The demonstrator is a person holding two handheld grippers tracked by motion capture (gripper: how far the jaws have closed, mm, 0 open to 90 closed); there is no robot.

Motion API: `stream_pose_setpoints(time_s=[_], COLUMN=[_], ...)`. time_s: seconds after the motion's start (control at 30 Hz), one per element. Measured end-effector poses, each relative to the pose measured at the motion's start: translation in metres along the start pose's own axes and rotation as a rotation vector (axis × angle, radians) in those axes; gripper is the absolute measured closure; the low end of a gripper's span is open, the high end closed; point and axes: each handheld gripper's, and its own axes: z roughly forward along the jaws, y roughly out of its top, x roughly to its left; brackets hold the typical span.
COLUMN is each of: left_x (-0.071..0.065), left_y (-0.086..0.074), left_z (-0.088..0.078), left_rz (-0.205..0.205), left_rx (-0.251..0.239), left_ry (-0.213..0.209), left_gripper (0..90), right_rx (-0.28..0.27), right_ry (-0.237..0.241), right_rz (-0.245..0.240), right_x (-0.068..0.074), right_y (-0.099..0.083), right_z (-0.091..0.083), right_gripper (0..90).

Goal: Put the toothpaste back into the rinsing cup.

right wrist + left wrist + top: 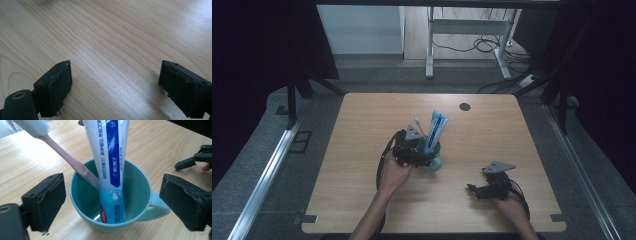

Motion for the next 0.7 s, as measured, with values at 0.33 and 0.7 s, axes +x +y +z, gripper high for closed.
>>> stream_pose_setpoints(time_s=[0.33, 0.7], left_x=[0.005, 0.013], left_y=[-0.009, -0.017], left_z=[-0.008, -0.023], left_rz=[0.001, -0.012], left_rx=[0.032, 0.019], left_ry=[-0.036, -0.044], left_gripper=[0.1, 0.3], right_rx=[0.0, 0.0], right_ry=[0.0, -0.001], right_rz=[0.0, -0.001], right_x=[0.0, 0.0], right_y=[0.0, 0.0], right_z=[0.0, 0.0], right_gripper=[11.8, 11.7])
